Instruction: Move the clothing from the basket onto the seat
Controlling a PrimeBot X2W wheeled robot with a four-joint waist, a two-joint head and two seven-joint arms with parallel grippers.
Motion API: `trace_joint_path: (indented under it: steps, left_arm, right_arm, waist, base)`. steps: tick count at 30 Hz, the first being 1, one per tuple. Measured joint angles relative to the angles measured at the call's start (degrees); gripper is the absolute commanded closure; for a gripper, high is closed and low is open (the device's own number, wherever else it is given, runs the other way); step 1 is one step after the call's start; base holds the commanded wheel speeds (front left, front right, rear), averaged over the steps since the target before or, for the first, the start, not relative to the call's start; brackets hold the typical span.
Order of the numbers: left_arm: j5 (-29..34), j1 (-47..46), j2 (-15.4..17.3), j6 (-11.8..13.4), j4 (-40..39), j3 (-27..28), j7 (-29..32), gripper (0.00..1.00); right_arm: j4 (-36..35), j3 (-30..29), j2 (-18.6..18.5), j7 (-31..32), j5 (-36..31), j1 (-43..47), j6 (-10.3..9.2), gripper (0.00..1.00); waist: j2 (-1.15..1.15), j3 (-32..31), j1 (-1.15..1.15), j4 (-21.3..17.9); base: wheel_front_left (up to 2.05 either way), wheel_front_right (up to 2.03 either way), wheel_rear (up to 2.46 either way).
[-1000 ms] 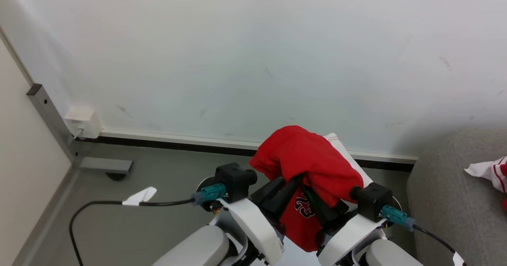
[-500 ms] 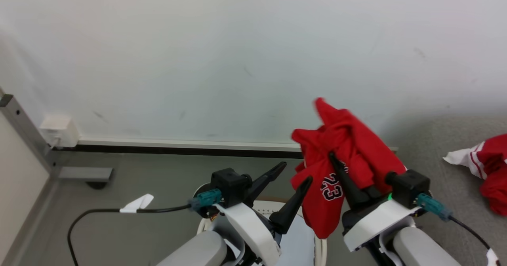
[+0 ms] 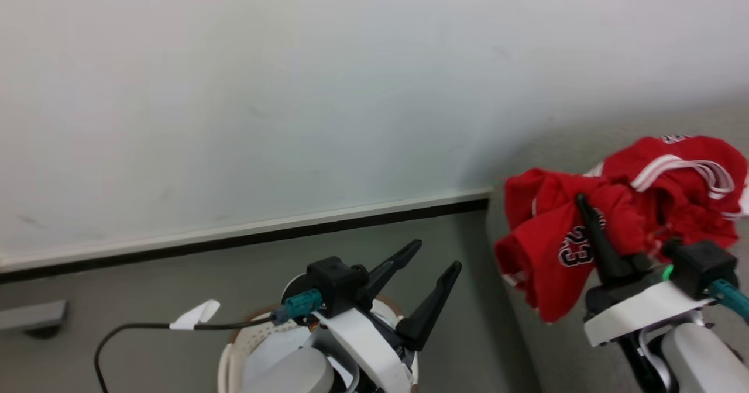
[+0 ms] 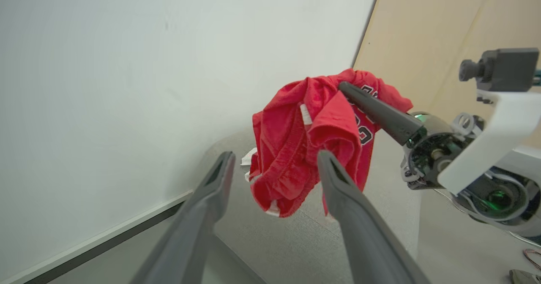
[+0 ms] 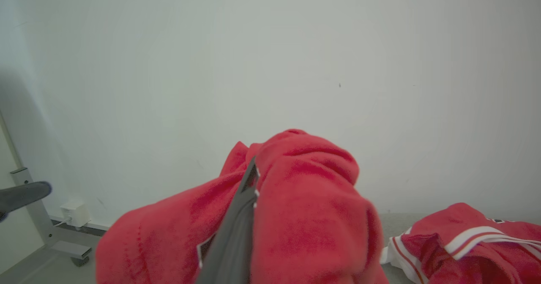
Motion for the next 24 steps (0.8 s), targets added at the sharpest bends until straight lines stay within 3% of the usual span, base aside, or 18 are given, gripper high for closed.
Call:
trace_joint_path:
  steps: [14,19,24]
  left_arm:
    - [3.9,-0.1,0.0,-1.7,0.0,-0.5,-1.5,0.00]
    - [5.1,-0.1,-0.2,-2.0,0.6,-0.2,-1.7,0.00]
    - [5.9,-0.3,-0.5,-2.5,0.8,-0.4,-1.7,0.00]
  right_arm:
    - [-10.5,-12.6,-1.7,0.0,-5.0,7.3,0.00,1.00]
    - [-12.8,-13.8,-1.1,0.8,-5.7,8.8,0.00,1.00]
    - [-14.0,-15.4,-0.6,1.0,-5.8,9.1,0.00,1.00]
  waist:
    - [0.00,2.2,0.00,-14.1]
    - [0.00,3.2,0.00,-16.5]
    - [0.00,4.2,0.00,-16.5]
  base:
    - [0.00,0.00,0.00]
    - [0.00,0.00,0.00]
    - [0.00,0.00,0.00]
